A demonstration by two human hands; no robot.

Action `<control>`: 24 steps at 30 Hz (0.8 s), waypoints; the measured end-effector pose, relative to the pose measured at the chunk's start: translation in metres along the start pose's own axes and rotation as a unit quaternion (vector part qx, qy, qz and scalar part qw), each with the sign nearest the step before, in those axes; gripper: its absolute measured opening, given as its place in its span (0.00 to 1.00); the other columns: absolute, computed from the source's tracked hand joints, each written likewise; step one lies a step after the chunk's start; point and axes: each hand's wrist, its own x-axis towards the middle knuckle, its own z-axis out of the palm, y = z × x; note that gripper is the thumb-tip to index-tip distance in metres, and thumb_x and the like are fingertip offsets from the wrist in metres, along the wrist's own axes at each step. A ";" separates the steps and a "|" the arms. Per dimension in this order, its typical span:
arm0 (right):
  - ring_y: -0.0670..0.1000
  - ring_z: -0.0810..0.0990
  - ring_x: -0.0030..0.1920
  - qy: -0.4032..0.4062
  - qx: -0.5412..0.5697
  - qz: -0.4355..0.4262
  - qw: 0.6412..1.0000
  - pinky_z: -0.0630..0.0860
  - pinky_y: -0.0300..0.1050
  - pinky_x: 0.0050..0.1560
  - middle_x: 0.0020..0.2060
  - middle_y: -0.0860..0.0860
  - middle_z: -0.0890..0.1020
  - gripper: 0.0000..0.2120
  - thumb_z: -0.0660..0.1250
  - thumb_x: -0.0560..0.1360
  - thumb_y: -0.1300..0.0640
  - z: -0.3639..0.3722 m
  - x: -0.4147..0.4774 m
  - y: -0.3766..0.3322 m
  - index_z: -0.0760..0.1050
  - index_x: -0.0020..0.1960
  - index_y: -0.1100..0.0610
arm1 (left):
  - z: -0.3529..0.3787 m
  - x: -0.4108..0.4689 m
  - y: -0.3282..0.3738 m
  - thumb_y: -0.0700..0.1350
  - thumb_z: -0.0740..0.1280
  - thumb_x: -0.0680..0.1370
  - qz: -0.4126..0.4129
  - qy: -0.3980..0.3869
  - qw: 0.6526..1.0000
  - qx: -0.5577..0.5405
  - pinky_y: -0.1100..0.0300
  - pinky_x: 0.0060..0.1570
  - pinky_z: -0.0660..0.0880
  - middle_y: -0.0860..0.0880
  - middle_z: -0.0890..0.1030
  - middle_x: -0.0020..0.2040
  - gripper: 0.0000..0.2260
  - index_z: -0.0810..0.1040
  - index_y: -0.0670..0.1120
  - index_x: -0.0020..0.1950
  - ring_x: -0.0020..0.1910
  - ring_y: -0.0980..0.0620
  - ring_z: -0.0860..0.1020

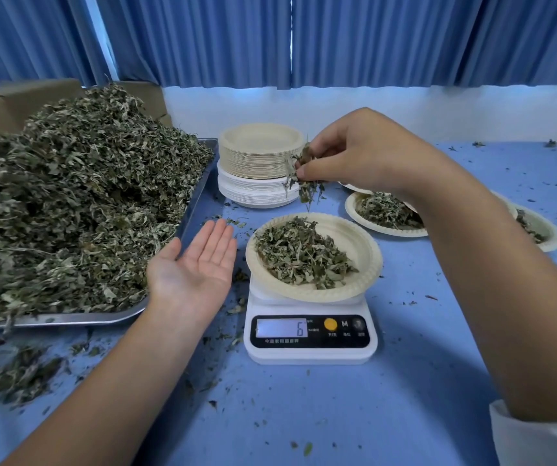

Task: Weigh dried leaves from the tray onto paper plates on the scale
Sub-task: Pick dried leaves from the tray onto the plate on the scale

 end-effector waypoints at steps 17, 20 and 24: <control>0.45 0.64 0.26 -0.083 -0.093 0.033 0.992 0.62 0.39 0.27 0.24 0.51 0.70 0.10 0.72 0.71 0.48 0.004 -0.005 -0.004 0.83 0.37 0.54 | 0.002 -0.003 0.000 0.50 0.51 0.83 -0.004 0.006 1.000 -0.002 0.49 0.65 0.70 0.37 0.79 0.58 0.22 0.74 0.34 0.60 0.62 0.41 0.75; 0.45 0.67 0.26 -0.106 -0.145 0.055 0.982 0.65 0.40 0.30 0.21 0.45 0.70 0.09 0.70 0.72 0.50 0.003 -0.004 0.001 0.81 0.34 0.50 | 0.002 -0.003 0.000 0.50 0.51 0.83 -0.003 0.006 1.000 0.001 0.49 0.65 0.70 0.37 0.79 0.58 0.22 0.74 0.33 0.60 0.62 0.41 0.75; 0.46 0.81 0.38 -0.178 -0.194 0.065 0.962 0.73 0.41 0.38 0.38 0.46 0.84 0.03 0.72 0.70 0.49 0.002 -0.005 0.004 0.81 0.43 0.47 | 0.002 -0.003 0.000 0.50 0.51 0.83 -0.003 0.004 1.000 0.001 0.49 0.65 0.70 0.37 0.80 0.58 0.22 0.74 0.34 0.60 0.61 0.41 0.76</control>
